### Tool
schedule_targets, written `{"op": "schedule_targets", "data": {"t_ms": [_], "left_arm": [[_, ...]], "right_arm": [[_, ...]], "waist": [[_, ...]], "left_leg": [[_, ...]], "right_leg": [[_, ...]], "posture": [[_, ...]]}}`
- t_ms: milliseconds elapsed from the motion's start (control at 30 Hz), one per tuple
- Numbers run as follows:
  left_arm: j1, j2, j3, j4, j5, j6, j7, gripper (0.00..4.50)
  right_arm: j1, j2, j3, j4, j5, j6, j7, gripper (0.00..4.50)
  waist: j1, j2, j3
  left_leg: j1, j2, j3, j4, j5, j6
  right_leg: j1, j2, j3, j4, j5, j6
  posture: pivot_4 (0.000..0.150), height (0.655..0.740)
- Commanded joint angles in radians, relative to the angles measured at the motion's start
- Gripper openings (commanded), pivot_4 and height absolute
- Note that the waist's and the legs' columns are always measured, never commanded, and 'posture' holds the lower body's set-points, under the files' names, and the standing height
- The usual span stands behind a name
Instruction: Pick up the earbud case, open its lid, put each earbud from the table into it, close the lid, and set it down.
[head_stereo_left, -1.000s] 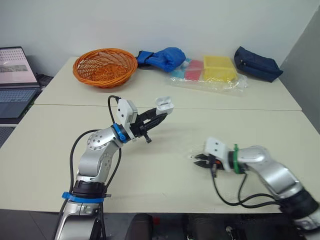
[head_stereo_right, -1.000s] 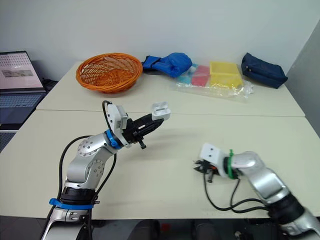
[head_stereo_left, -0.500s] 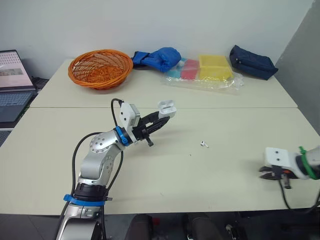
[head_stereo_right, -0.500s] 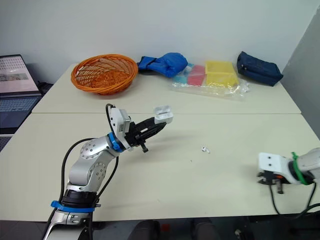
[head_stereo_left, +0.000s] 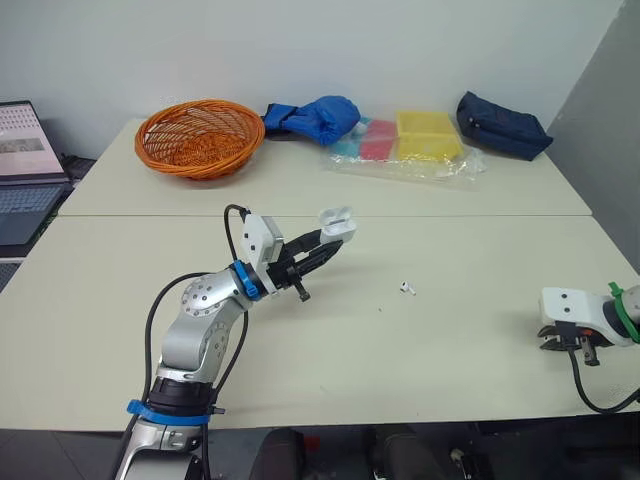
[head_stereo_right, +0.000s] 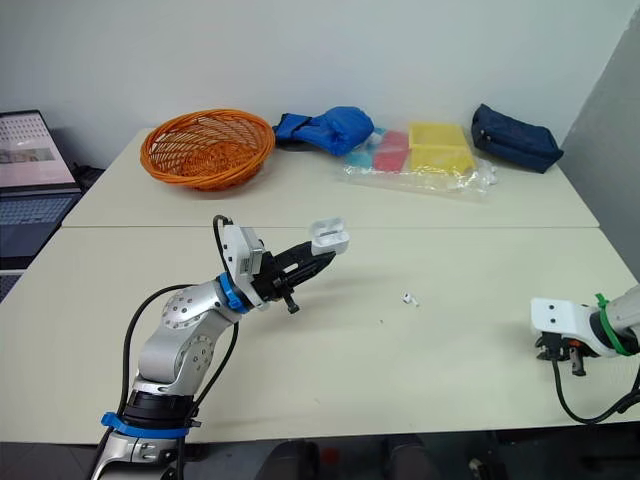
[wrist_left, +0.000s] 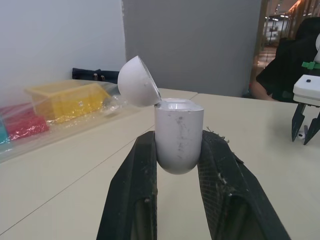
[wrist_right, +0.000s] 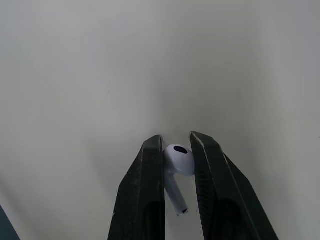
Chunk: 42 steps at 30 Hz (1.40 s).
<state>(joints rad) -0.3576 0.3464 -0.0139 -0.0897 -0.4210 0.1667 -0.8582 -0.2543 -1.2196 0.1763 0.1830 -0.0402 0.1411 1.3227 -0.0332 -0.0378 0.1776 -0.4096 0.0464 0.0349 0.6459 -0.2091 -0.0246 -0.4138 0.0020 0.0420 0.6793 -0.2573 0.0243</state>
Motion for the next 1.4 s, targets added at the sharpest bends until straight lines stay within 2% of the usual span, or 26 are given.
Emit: {"op": "schedule_targets", "data": {"t_ms": [33,100,233,600,933,1400], "left_arm": [[-0.007,-0.002,-0.001,-0.051,-0.009,-0.010,0.006,0.74],[-0.006,-0.001,-0.001,-0.053,-0.012,-0.006,0.006,0.74],[0.003,0.003,0.000,-0.062,-0.014,-0.002,0.003,0.74],[0.002,-0.004,-0.005,-0.053,-0.012,-0.004,0.001,0.74],[0.007,-0.001,-0.005,-0.057,-0.013,-0.001,0.000,0.74],[0.005,0.004,-0.005,-0.055,-0.013,0.002,-0.006,0.74]], "right_arm": [[-0.006,0.023,-0.007,0.012,-0.005,-0.002,-0.005,0.42],[-0.005,0.024,-0.008,0.025,-0.013,-0.011,-0.006,0.42],[0.001,0.017,-0.020,0.038,-0.019,-0.026,-0.007,1.72],[0.062,-0.023,-0.068,0.009,-0.013,-0.019,0.011,1.72],[0.080,-0.018,-0.087,-0.013,0.009,0.119,0.027,1.72],[0.071,0.002,-0.085,-0.023,0.035,0.217,0.011,1.72]], "waist": [[0.000,0.000,0.000],[0.000,-0.001,0.000],[0.001,-0.001,0.000],[0.004,-0.001,0.000],[0.004,-0.001,0.000],[0.004,-0.001,0.000]], "left_leg": [[0.002,0.000,0.000,0.000,0.000,0.000],[0.008,0.000,0.000,-0.001,0.000,0.000],[0.009,0.000,0.000,-0.001,0.000,0.000],[0.009,0.000,0.000,-0.002,0.000,0.000],[0.009,0.000,-0.001,-0.002,0.000,0.000],[0.009,0.000,-0.001,-0.002,0.000,0.000]], "right_leg": [[0.002,0.000,0.000,0.000,-0.001,-0.001],[0.008,0.000,0.000,-0.001,-0.004,-0.006],[0.009,-0.001,0.001,-0.001,-0.004,-0.006],[0.009,-0.001,0.001,-0.001,-0.004,-0.006],[0.009,-0.002,0.001,-0.001,-0.004,-0.006],[0.009,-0.002,0.001,-0.002,-0.004,-0.006]], "posture": [[0.150,0.7400],[0.150,0.7400],[0.150,0.7400],[0.150,0.7400],[0.150,0.7400],[0.150,0.7400]]}}
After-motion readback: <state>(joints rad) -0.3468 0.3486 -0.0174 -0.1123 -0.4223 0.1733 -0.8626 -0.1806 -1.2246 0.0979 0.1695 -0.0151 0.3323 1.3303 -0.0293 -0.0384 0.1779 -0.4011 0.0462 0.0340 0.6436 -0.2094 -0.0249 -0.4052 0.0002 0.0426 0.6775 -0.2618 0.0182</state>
